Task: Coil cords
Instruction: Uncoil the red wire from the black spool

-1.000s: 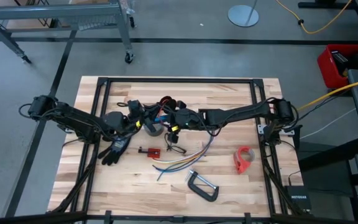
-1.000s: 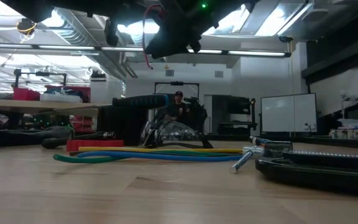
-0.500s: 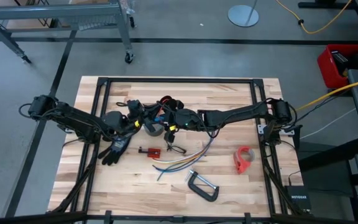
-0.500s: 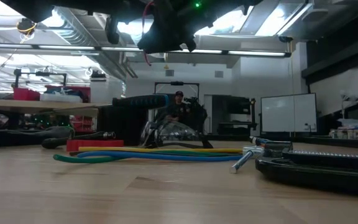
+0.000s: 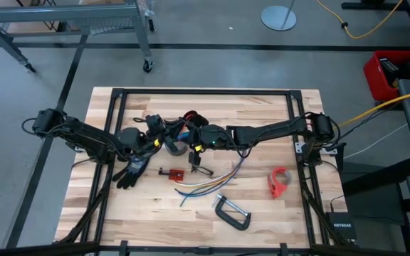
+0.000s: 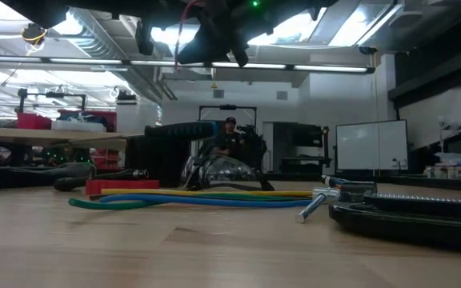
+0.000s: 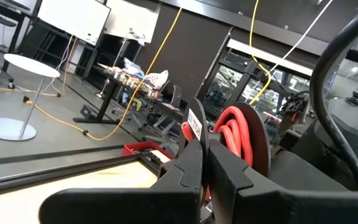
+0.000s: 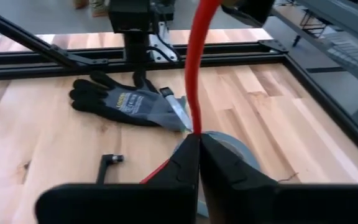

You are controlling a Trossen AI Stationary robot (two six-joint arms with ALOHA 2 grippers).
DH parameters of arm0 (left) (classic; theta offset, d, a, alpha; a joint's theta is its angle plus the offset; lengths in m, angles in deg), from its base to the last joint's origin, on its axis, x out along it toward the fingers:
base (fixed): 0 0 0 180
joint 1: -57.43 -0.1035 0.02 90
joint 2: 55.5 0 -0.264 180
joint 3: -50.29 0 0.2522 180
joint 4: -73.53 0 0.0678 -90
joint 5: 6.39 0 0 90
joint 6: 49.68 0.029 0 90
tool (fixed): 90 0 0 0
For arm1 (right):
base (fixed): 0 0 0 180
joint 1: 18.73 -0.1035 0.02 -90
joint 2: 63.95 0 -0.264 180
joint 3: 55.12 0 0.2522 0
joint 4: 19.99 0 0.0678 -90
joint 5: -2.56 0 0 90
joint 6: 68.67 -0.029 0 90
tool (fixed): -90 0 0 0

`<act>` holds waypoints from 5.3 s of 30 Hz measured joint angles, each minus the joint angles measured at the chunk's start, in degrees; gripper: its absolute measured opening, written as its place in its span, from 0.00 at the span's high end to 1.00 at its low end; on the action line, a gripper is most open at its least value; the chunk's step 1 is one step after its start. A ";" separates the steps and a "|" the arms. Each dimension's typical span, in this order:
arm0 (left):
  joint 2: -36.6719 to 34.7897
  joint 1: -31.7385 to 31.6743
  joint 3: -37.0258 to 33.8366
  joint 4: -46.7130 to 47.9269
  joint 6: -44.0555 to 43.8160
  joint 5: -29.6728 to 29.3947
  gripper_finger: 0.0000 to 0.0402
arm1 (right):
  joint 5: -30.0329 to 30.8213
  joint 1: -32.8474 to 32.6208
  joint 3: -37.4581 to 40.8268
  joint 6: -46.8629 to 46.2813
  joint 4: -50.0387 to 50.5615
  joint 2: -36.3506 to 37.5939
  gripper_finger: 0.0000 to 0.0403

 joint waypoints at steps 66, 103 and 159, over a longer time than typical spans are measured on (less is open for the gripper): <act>-0.04 2.29 -0.02 -0.96 -3.13 -1.11 1.00 | 2.30 0.08 -0.02 0.13 -5.71 -0.03 0.78; -0.04 2.36 0.02 0.25 13.35 -2.01 1.00 | -7.75 0.04 0.00 -1.26 -6.01 -0.07 0.99; -0.02 14.35 0.00 14.27 12.38 -23.57 1.00 | -18.37 2.53 -2.43 1.40 38.15 9.73 1.00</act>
